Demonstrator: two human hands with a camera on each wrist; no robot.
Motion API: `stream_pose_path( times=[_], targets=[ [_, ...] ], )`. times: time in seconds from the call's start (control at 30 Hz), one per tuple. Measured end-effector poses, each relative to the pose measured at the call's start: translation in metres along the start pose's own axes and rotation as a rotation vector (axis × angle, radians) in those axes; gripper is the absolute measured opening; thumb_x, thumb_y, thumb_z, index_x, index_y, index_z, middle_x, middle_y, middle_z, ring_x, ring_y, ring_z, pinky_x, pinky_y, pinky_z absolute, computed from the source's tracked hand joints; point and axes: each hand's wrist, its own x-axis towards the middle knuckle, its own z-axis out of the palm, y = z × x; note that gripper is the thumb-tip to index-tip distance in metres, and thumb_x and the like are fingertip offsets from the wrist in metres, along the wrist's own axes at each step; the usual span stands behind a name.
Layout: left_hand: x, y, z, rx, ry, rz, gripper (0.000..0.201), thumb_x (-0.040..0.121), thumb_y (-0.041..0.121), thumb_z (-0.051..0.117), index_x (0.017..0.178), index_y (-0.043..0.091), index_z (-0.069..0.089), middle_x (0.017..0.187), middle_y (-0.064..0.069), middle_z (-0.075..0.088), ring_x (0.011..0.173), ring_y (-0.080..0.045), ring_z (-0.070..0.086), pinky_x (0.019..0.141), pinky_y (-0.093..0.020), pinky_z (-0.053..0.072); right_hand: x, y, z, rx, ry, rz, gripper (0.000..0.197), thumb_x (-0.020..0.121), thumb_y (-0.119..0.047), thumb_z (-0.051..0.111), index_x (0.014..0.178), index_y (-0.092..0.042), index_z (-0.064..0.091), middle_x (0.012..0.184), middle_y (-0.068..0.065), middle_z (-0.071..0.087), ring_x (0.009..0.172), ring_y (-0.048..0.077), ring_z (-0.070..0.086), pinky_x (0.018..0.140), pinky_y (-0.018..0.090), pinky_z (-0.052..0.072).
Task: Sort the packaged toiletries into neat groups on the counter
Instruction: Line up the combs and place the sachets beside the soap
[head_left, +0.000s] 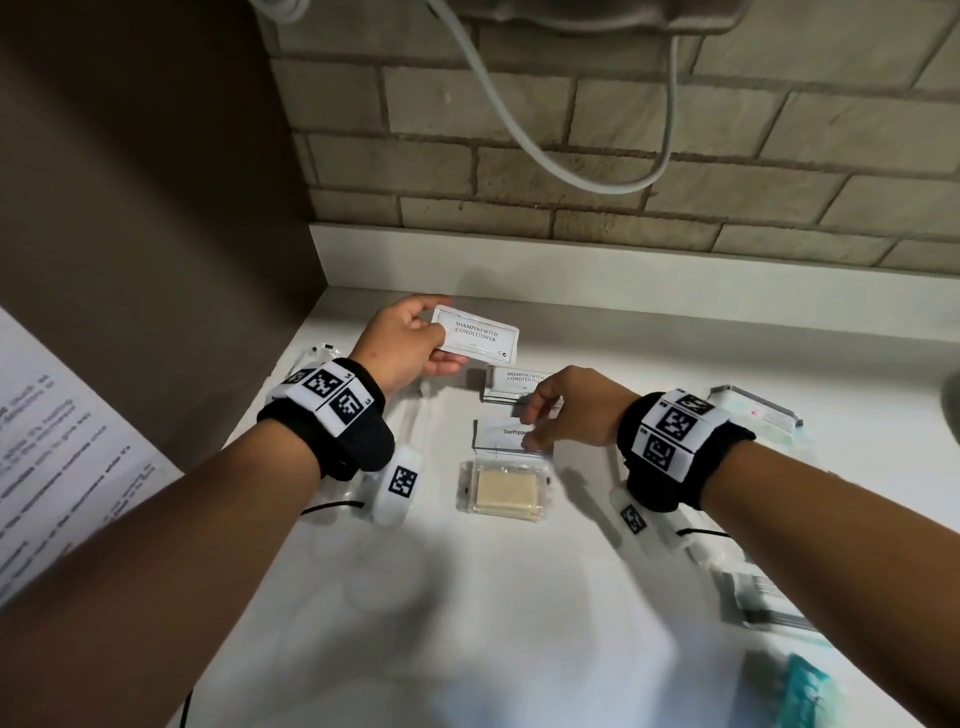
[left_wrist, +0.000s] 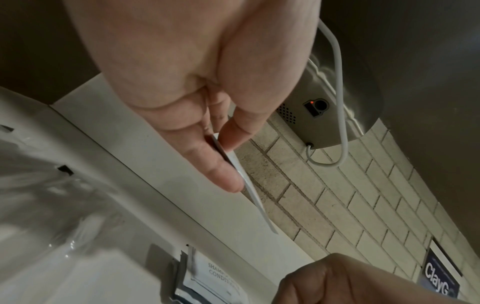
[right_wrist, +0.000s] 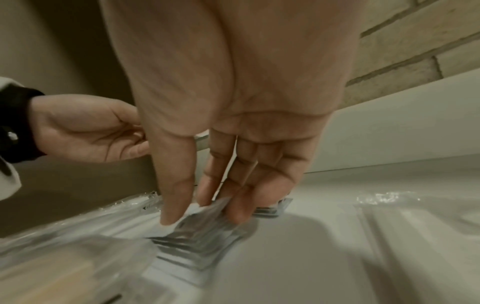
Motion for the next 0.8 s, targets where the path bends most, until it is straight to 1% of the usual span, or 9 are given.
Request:
stream_pose_path(
  times=[0.03, 0.07, 0.13, 0.17, 0.27, 0.37, 0.47, 0.63, 0.8],
  targets=[
    [0.0000, -0.0004, 0.0003, 0.001, -0.001, 0.000, 0.041, 0.093, -0.008, 0.043, 0.130, 0.009, 0.051, 0.101, -0.017, 0.068, 0.058, -0.013, 0.071, 0.065, -0.026, 0.060, -0.0004, -0.0004, -0.0003, -0.016, -0.003, 0.005, 0.025, 0.069, -0.024, 0.084, 0.089, -0.016, 0.072, 0.078, -0.015, 0.068, 0.072, 0.002, 0.060, 0.066, 0.016, 0.044],
    [0.0000, -0.0006, 0.0006, 0.004, -0.004, 0.000, 0.041, 0.093, -0.008, 0.043, 0.130, 0.009, 0.051, 0.102, -0.017, 0.068, 0.058, -0.013, 0.071, 0.065, -0.026, 0.060, -0.0006, -0.0008, -0.0007, -0.031, -0.004, 0.008, 0.026, 0.067, -0.024, 0.085, 0.088, -0.017, 0.071, 0.083, -0.012, 0.071, 0.079, 0.006, 0.064, 0.073, 0.020, 0.048],
    [-0.0003, -0.0016, 0.0011, 0.008, -0.010, -0.002, 0.041, 0.093, -0.008, 0.043, 0.129, 0.010, 0.052, 0.103, -0.017, 0.068, 0.058, -0.012, 0.071, 0.064, -0.025, 0.060, -0.0018, -0.0019, -0.0010, -0.074, -0.002, 0.008, 0.026, 0.065, -0.022, 0.084, 0.087, -0.019, 0.071, 0.088, -0.010, 0.072, 0.090, 0.011, 0.066, 0.086, 0.028, 0.050],
    [-0.0005, -0.0019, 0.0015, 0.010, -0.012, -0.004, 0.041, 0.093, -0.008, 0.043, 0.128, 0.011, 0.052, 0.103, -0.017, 0.068, 0.058, -0.012, 0.071, 0.062, -0.024, 0.059, -0.0031, -0.0030, -0.0010, -0.102, -0.001, 0.008, 0.026, 0.065, -0.021, 0.083, 0.088, -0.020, 0.072, 0.086, -0.013, 0.070, 0.090, 0.012, 0.066, 0.087, 0.029, 0.050],
    [-0.0014, -0.0021, 0.0023, 0.018, -0.018, -0.008, 0.041, 0.093, -0.009, 0.043, 0.127, 0.011, 0.053, 0.103, -0.017, 0.067, 0.057, -0.011, 0.070, 0.059, -0.022, 0.059, -0.0051, -0.0048, 0.0001, -0.156, 0.000, 0.000, 0.027, 0.066, -0.018, 0.080, 0.092, -0.021, 0.072, 0.080, -0.018, 0.063, 0.086, 0.011, 0.062, 0.082, 0.027, 0.048],
    [-0.0019, -0.0018, 0.0024, 0.022, -0.017, -0.011, 0.041, 0.093, -0.009, 0.042, 0.127, 0.011, 0.053, 0.103, -0.017, 0.067, 0.055, -0.010, 0.070, 0.057, -0.021, 0.058, -0.0062, -0.0065, 0.0008, -0.185, -0.004, -0.006, 0.027, 0.067, -0.018, 0.078, 0.093, -0.024, 0.072, 0.090, -0.012, 0.067, 0.088, 0.011, 0.060, 0.080, 0.027, 0.048],
    [-0.0026, -0.0012, 0.0029, 0.023, -0.014, -0.017, 0.041, 0.093, -0.009, 0.041, 0.128, 0.009, 0.051, 0.103, -0.017, 0.066, 0.052, -0.008, 0.069, 0.056, -0.020, 0.057, -0.0063, -0.0081, 0.0004, -0.196, -0.010, -0.001, 0.028, 0.067, -0.018, 0.077, 0.093, -0.026, 0.071, 0.096, -0.010, 0.069, 0.091, 0.013, 0.062, 0.084, 0.030, 0.050],
    [-0.0037, -0.0007, 0.0038, 0.028, -0.016, -0.022, 0.042, 0.093, -0.010, 0.041, 0.131, 0.008, 0.050, 0.105, -0.020, 0.065, 0.050, -0.007, 0.067, 0.056, -0.020, 0.057, -0.0057, -0.0089, -0.0007, -0.196, -0.022, 0.007, 0.027, 0.065, -0.018, 0.078, 0.091, -0.025, 0.071, 0.094, -0.007, 0.071, 0.092, 0.017, 0.065, 0.087, 0.035, 0.052],
    [-0.0036, -0.0008, 0.0043, 0.029, -0.021, -0.020, 0.043, 0.093, -0.010, 0.041, 0.131, 0.008, 0.050, 0.105, -0.019, 0.066, 0.051, -0.007, 0.068, 0.057, -0.020, 0.057, -0.0066, -0.0093, -0.0002, -0.215, -0.021, 0.006, 0.024, 0.067, -0.021, 0.077, 0.089, -0.027, 0.070, 0.094, -0.008, 0.071, 0.093, 0.016, 0.064, 0.087, 0.034, 0.052]
  ],
)
